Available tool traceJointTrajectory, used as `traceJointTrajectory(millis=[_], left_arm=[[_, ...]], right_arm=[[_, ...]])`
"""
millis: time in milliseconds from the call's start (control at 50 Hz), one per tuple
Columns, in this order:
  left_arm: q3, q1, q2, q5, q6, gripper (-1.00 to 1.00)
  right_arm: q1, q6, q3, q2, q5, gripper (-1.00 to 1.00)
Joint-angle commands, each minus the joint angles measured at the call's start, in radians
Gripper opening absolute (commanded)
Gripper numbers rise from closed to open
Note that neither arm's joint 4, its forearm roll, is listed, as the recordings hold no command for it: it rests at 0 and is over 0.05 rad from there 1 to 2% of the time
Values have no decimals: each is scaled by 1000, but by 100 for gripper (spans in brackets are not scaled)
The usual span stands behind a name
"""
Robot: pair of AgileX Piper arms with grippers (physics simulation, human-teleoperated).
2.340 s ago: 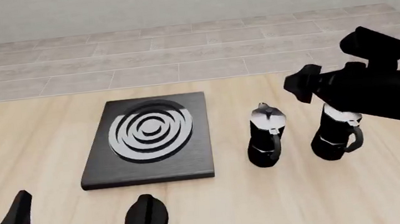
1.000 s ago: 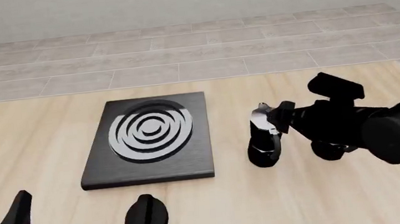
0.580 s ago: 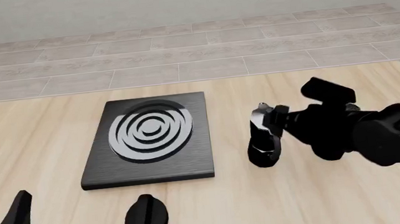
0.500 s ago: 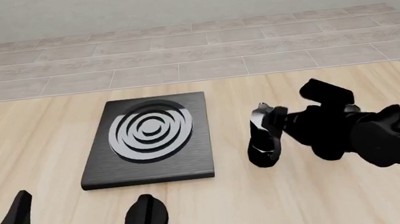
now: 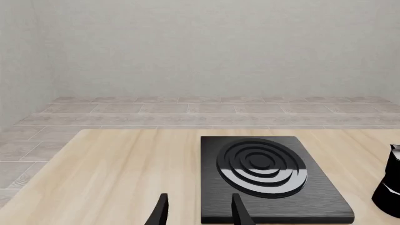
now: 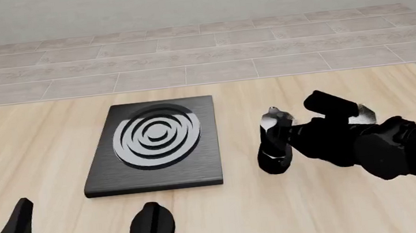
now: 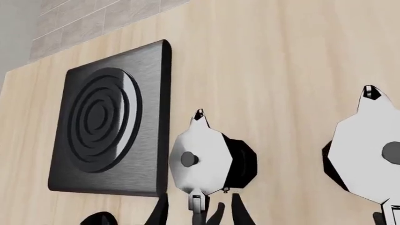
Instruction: Put both moka pots on the stove.
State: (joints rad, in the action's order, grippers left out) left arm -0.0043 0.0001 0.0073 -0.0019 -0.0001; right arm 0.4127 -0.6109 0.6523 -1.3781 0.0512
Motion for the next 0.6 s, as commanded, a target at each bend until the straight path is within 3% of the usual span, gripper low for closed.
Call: traceJointTrajectory(millis=[20, 460, 480, 600], left_arm=[[0, 0, 0, 0, 0, 100], [0, 0, 0, 0, 0, 100], [0, 0, 0, 0, 0, 100], [0, 0, 0, 0, 0, 100]], right_arm=[[8, -9, -3, -18, -12, 100], [17, -18, -15, -35, -31, 100], [1, -5, -15, -30, -25, -100], [-4, 41, 4, 12, 7, -100]])
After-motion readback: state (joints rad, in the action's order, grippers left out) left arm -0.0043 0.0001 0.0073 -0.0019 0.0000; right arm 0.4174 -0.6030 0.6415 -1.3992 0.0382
